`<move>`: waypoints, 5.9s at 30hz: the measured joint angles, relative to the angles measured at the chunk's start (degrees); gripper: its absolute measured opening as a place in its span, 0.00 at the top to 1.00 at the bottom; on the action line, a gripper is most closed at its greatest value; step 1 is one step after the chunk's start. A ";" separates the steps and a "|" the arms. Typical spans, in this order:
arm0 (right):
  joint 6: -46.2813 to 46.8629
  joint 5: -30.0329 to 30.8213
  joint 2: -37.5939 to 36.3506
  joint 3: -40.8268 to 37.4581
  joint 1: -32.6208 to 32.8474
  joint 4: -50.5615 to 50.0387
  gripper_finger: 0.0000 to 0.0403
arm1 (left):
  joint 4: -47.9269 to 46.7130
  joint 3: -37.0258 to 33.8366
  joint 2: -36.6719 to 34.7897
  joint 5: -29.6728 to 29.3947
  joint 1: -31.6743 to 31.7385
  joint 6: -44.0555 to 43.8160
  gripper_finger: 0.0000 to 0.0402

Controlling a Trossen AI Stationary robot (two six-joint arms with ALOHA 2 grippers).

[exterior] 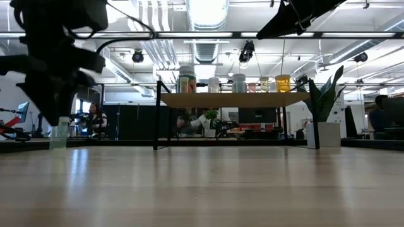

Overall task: Pick and place medicine bottles onto shelf by color
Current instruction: Put the yellow pill bottle on the shelf, then put the pink pill bottle on the shelf

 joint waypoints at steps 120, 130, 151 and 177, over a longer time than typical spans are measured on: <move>-2.47 -0.50 0.00 -0.15 0.00 -2.17 0.97 | -6.93 56.03 19.95 5.71 22.14 33.03 0.73; -1.58 -0.67 0.00 -0.22 -0.02 -1.32 0.97 | -10.28 34.58 7.44 6.19 -2.84 14.92 0.92; -1.44 -0.68 0.22 -0.22 -0.02 -0.35 0.97 | -11.83 28.85 21.94 5.84 -37.01 -26.75 0.52; -1.57 -0.66 0.31 -0.22 -0.02 -0.35 0.97 | -9.53 25.93 26.21 9.94 -39.39 -26.50 0.62</move>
